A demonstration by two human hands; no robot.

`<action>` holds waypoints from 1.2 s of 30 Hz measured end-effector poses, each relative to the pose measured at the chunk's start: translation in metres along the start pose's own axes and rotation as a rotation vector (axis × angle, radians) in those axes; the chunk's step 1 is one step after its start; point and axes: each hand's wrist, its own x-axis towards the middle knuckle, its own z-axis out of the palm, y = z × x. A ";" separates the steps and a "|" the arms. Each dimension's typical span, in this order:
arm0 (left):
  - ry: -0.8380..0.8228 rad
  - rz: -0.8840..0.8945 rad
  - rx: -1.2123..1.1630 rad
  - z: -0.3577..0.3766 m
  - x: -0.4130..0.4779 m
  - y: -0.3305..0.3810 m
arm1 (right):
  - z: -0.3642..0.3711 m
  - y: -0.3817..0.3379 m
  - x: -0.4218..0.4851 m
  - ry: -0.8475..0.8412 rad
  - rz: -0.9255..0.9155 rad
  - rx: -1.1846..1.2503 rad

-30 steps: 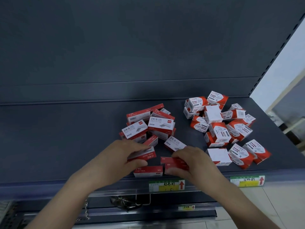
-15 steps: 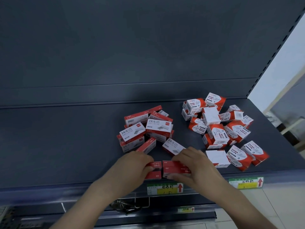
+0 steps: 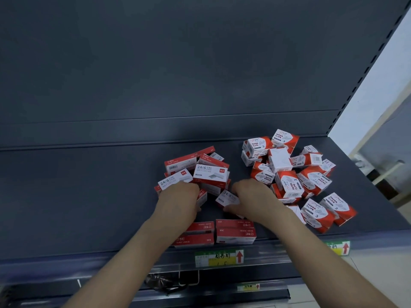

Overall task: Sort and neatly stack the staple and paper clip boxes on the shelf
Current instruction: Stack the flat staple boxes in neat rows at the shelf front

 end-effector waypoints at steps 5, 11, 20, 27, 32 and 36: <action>-0.005 0.021 -0.091 -0.001 0.002 -0.012 | 0.000 0.006 -0.002 -0.056 -0.004 0.036; -0.077 0.107 -0.263 -0.011 -0.006 -0.025 | -0.007 0.009 -0.009 -0.030 0.067 0.212; -0.269 0.265 -0.292 -0.011 -0.009 -0.021 | -0.016 0.010 -0.024 -0.230 -0.151 0.398; 0.279 0.049 -0.517 -0.016 -0.012 -0.033 | -0.023 0.004 -0.020 0.128 -0.119 0.393; 0.332 -0.176 -0.254 -0.007 0.006 -0.053 | -0.029 -0.009 0.009 0.344 -0.179 0.199; 0.300 -0.173 -0.234 0.002 0.012 -0.052 | -0.027 -0.019 0.022 0.317 -0.212 0.077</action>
